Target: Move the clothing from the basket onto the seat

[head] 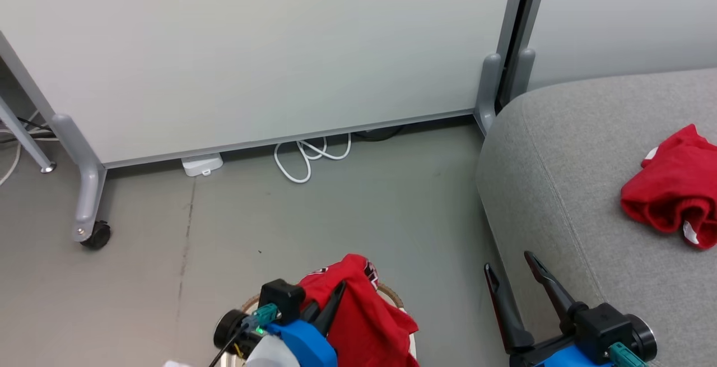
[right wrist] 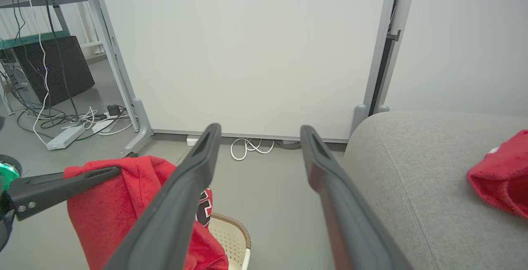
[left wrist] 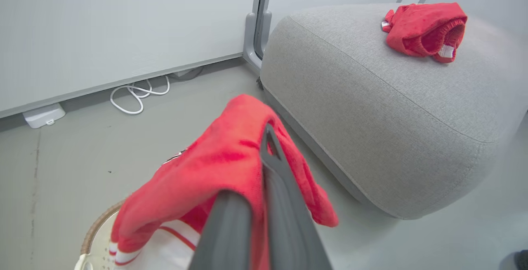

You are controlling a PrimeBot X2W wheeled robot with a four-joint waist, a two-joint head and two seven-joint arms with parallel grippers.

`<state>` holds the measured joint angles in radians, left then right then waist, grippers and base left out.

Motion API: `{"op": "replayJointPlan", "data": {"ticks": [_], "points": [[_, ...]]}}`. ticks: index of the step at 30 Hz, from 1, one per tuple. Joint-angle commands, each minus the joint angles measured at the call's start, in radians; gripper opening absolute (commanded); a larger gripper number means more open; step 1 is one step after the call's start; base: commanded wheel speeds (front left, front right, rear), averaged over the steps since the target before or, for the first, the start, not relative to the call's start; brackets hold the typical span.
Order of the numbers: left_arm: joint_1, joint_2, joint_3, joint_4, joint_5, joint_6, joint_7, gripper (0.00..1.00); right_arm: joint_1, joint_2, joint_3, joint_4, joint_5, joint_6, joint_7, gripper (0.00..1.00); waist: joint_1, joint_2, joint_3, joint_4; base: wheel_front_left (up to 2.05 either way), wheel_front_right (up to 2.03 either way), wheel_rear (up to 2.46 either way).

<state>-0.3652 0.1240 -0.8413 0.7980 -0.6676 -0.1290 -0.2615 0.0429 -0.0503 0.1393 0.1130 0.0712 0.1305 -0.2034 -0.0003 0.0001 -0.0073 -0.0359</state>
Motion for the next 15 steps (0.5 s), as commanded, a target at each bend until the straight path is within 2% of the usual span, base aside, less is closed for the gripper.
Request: {"op": "replayJointPlan", "data": {"ticks": [1, 15], "points": [[-0.021, 0.004, -0.002, -0.008, 0.000, -0.002, -0.005, 0.00, 0.009, 0.000, 0.001, -0.002, 0.003, 0.001, 0.003, 1.00, 0.0003, -0.0001, -0.008, 0.006, 0.00, 0.00, 0.00], [-0.213, -0.020, -0.102, -0.089, -0.040, -0.002, -0.002, 0.00, 0.039, 0.000, 0.002, -0.008, 0.001, 0.001, 0.014, 1.00, 0.0003, -0.0001, -0.039, 0.026, 0.00, 0.00, 0.00]]}}
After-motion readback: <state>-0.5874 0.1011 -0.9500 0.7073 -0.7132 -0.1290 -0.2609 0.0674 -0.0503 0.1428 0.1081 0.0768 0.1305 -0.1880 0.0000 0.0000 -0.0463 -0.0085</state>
